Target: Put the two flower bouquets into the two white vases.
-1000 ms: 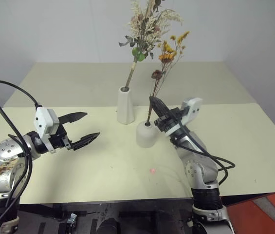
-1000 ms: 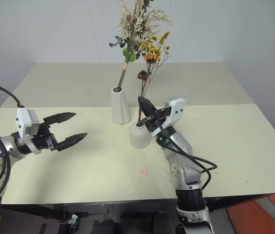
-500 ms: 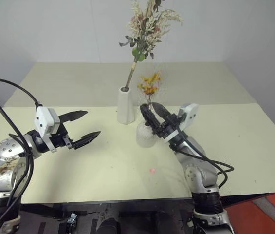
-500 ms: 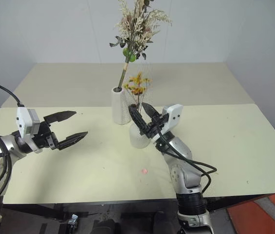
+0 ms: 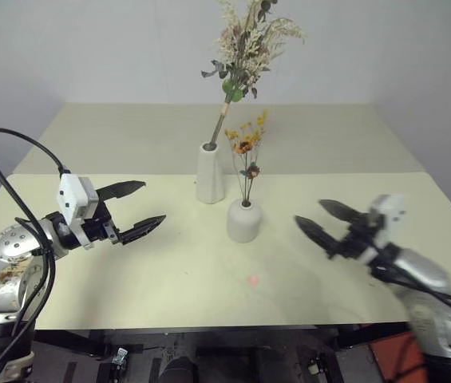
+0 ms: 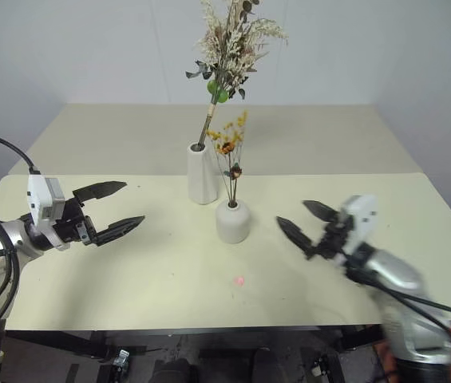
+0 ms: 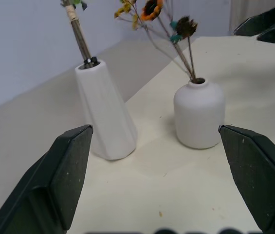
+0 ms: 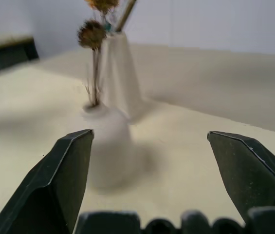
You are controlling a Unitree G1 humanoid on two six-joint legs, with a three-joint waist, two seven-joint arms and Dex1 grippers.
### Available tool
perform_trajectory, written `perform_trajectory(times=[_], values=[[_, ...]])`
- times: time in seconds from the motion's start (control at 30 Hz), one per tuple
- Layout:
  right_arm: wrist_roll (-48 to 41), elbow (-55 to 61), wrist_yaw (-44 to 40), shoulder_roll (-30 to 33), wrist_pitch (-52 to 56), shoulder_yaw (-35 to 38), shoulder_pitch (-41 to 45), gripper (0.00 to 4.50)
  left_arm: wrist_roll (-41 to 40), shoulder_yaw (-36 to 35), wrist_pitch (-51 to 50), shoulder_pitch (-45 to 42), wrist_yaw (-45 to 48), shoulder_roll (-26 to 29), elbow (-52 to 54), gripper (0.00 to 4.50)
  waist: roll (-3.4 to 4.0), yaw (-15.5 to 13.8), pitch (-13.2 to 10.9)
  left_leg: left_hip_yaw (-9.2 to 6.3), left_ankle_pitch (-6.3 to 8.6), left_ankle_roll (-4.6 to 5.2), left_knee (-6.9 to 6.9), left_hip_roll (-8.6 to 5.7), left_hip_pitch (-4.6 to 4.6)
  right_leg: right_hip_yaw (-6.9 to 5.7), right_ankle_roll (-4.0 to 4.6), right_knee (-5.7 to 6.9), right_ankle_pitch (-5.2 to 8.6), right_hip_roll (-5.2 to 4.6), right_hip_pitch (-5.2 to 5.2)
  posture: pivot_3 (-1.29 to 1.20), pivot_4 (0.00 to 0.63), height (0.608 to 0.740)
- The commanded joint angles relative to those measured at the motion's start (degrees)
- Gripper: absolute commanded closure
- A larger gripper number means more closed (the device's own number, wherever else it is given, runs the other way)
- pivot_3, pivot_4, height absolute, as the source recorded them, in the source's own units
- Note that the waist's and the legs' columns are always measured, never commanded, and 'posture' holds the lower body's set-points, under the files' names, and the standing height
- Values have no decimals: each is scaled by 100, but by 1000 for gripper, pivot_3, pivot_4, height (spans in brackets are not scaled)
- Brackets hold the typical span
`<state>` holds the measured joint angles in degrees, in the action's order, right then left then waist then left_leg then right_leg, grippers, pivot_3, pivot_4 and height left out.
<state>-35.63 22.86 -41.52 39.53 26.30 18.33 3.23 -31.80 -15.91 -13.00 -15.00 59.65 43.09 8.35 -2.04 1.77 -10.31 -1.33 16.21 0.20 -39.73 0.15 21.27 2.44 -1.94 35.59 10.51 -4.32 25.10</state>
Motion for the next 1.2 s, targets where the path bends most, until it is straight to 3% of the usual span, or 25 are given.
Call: perform_trajectory(times=[0.03,0.13,0.23,0.9,1.2], values=[[-154,-317,-1270,1136,-20,1046,-340,67,-159,-212,-18,-187,194,234,-113,0,-1,17,0,3,3,6,0,3,-18,-1,-5,-2,10,1,-23,0,150,740],[-196,-746,-1826,1781,-58,1545,-396,67,-170,-287,-9,-254,359,400,-255,0,0,50,0,5,4,7,-2,15,-42,-1,-45,-35,36,12,-67,0,150,740],[-175,-892,-2032,1967,-89,1630,-329,67,-133,-346,51,-266,497,522,-433,0,-6,67,2,11,10,15,0,30,-76,0,-46,-49,37,23,-105,0,150,740],[-318,-358,-2065,1856,-33,1043,404,67,-207,-58,-751,-1052,1323,1241,-1046,0,-5,4,1,14,11,17,2,40,-58,1,-43,-50,35,29,-83,0,150,740],[-174,-548,-2218,1778,-160,490,717,67,-325,-607,-941,-288,1214,1447,-480,0,-4,-9,0,16,12,17,1,48,-54,1,-42,-51,35,32,-77,0,150,740]])
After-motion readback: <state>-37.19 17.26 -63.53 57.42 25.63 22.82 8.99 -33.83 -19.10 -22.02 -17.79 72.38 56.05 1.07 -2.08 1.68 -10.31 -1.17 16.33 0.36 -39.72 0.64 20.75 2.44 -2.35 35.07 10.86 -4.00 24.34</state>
